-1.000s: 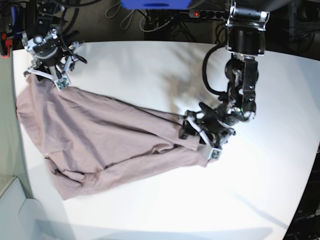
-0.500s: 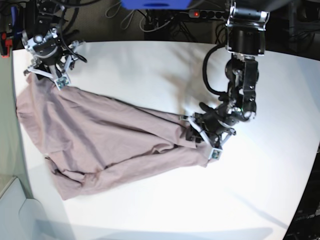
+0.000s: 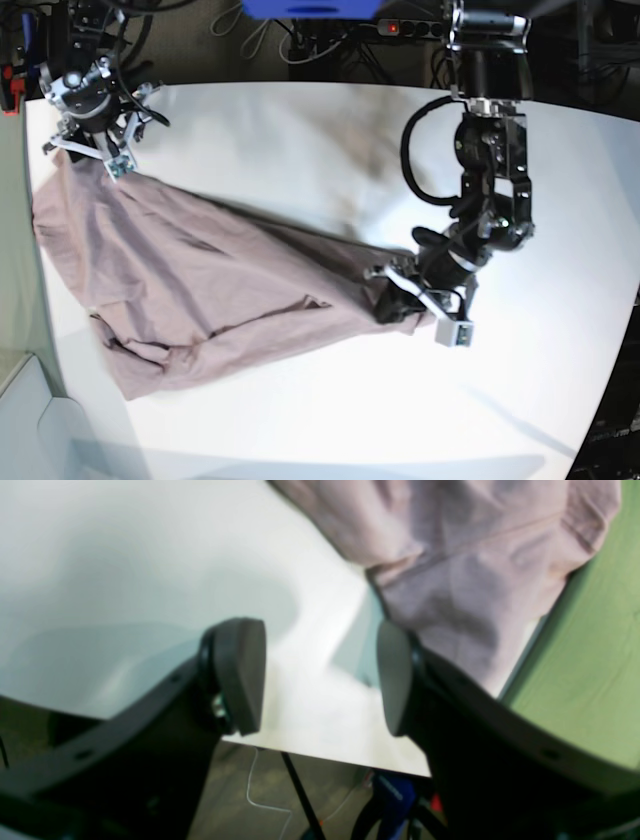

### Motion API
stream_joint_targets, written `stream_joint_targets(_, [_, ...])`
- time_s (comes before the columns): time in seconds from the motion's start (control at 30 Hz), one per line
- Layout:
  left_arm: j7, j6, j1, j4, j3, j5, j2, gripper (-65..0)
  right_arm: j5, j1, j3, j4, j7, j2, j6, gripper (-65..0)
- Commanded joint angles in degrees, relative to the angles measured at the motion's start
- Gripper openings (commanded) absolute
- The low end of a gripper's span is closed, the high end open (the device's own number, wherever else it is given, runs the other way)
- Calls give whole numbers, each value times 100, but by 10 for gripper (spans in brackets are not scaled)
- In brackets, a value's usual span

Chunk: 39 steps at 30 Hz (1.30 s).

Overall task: Layout the t-shirt on the table in an organized manner, then fold the t-shirt properly
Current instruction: 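Pull the held shirt edge with the left gripper toward the hem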

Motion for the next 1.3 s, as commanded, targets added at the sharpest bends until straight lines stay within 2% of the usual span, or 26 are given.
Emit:
stream_joint_targets(0.0, [-107, 35, -153, 60, -10, -83, 46, -647, 35, 29, 17, 117, 72, 33, -27, -296])
stream_joint_targets(0.13, [-318, 316, -584, -670, -1, 101, 240, -647, 35, 46, 17, 117, 72, 33, -27, -296])
stream_joint_targets(0.27, [-854, 492, -1340, -2103, 7, 400, 460, -647, 35, 55, -9, 117, 72, 33, -27, -296])
stream_joint_targets(0.47, [-1567, 483, -2456, -4081, 7, 427, 565, -647, 35, 99, 8, 117, 72, 33, -27, -296])
stream_joint_targets(0.57, [-1821, 483, -2861, -4608, -1, 427, 565, -646, 35, 82, 17, 117, 72, 42, -27, -296])
stream_joint_targets(0.7, [-1901, 483, -3151, -4960, 7, 427, 565, -643, 35, 73, 26, 126, 72, 42, -27, -296])
stream_joint_targets(0.8, [-1883, 483, -3230, -5030, 16, 453, 565, -572, 35, 73, 96, 126, 72, 42, -27, -296])
stream_joint_targets(0.9, [-1874, 483, -3221, -5030, 16, 462, 565, -424, 35, 73, 96, 126, 72, 42, -27, -296])
stream_joint_targets(0.97, [-1874, 466, -3212, -5013, 7, 418, 565, -366, 35, 73, 96, 126, 72, 42, -27, -296])
stream_joint_targets(1.1, [-1874, 475, -3204, -4977, -10, 400, 565, -320, 35, 73, 96, 126, 72, 42, -27, -296])
stream_joint_targets(1.17, [-1804, 483, -3054, -4951, 7, 277, 565, -319, 35, 73, 96, 126, 72, 42, -27, -296])
stream_joint_targets(1.27, [-1549, 466, -2597, -4353, 16, 93, 521, -324, 35, 29, 167, 126, 72, 42, -27, -296])
